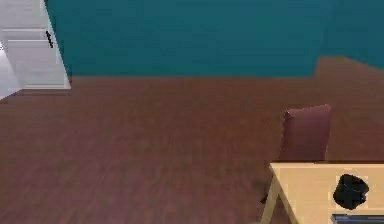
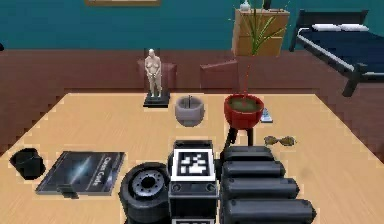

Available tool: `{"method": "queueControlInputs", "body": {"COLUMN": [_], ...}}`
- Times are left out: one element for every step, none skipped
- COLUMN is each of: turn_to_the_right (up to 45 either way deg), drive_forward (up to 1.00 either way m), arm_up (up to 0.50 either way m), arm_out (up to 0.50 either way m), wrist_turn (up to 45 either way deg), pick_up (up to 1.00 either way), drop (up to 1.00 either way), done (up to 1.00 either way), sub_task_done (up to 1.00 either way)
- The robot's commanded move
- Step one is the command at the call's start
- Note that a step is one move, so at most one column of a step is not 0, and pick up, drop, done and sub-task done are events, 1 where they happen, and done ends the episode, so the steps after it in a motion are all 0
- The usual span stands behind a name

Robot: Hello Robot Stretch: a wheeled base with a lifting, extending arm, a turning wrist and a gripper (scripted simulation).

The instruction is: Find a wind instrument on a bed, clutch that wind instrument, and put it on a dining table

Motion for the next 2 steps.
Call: {"method": "queueControlInputs", "body": {"turn_to_the_right": [-33.0,45.0], "drive_forward": [0.0,0.0], "arm_up": [0.0,0.0], "arm_out": [0.0,0.0], "wrist_turn": [0.0,0.0], "pick_up": [0.0,0.0], "drop": [0.0,0.0], "done": [0.0,0.0], "sub_task_done": [0.0,0.0]}}
